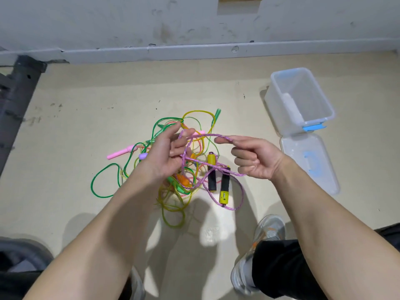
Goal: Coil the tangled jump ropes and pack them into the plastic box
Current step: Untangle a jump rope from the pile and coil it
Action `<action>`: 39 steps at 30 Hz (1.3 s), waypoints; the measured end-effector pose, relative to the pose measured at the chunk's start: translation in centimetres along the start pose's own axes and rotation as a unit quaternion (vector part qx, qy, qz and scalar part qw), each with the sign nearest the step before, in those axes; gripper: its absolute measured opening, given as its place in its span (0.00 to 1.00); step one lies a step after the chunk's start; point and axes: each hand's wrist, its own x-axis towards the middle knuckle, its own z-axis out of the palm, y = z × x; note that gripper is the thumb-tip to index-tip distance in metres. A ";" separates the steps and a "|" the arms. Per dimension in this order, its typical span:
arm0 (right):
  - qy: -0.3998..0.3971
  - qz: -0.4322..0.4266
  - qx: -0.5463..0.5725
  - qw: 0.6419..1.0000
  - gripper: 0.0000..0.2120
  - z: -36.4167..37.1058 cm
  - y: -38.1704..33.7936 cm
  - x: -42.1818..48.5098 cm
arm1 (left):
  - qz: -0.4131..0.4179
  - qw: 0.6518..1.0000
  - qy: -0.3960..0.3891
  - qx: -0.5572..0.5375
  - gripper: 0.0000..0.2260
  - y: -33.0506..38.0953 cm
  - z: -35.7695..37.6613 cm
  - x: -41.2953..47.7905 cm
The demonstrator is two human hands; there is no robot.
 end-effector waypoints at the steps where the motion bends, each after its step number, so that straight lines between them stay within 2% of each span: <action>1: -0.023 -0.010 0.001 1.000 0.13 0.0 0.1 -0.1 | -0.001 0.999 0.011 0.047 0.13 0.4 0.0 0.0; 3: -0.031 -0.087 0.063 0.994 0.05 -0.1 0.2 -0.4 | 0.034 0.992 0.054 0.106 0.09 1.7 -0.1 -0.1; 4: 0.008 -0.140 0.126 0.982 0.02 -0.5 0.2 -0.6 | 0.066 0.988 0.093 0.109 0.10 2.5 -0.3 -0.4; 6: 0.133 -0.220 0.247 0.934 0.05 -1.7 0.3 -1.1 | 0.112 0.978 0.161 0.068 0.17 4.4 -1.4 -0.7; 8: 0.218 -0.233 0.303 0.898 0.12 -2.6 0.7 -1.4 | 0.127 0.975 0.177 0.047 0.21 5.6 -2.3 -1.2; 10: 0.278 -0.198 0.264 0.902 0.14 -3.0 1.4 -1.2 | 0.118 0.982 0.142 0.037 0.18 5.5 -2.4 -1.2; 13: 0.337 -0.135 0.170 0.916 0.11 -3.2 2.6 -0.2 | 0.064 0.996 0.050 0.025 0.14 4.9 -1.2 -1.2; 16: 0.423 -0.111 0.160 0.885 0.12 -4.2 3.5 0.7 | 0.038 0.999 -0.014 0.015 0.12 4.9 -0.4 -1.5; 18: 0.458 -0.098 0.161 0.869 0.14 -4.8 4.0 1.1 | 0.036 0.996 -0.025 0.072 0.12 4.6 0.1 -1.8; 20: 0.465 -0.097 0.170 0.864 0.14 -5.2 4.3 1.3 | 0.039 0.993 -0.035 0.109 0.15 4.3 0.4 -1.9; 25: 0.457 -0.094 0.176 0.867 0.11 -5.8 4.3 1.5 | 0.042 0.987 -0.037 0.148 0.08 4.5 -0.5 -0.9; 29: 0.470 -0.094 0.159 0.863 0.08 -6.0 4.5 1.9 | 0.041 0.983 -0.016 0.181 0.11 3.9 -1.4 0.4; 34: 0.440 -0.115 0.108 0.884 0.18 -6.6 4.8 2.9 | 0.052 0.977 0.018 0.206 0.16 3.5 -2.9 2.7; 39: 0.396 -0.075 0.024 0.915 0.15 -7.6 4.4 4.9 | 0.075 0.966 0.087 0.233 0.14 2.8 -4.6 5.5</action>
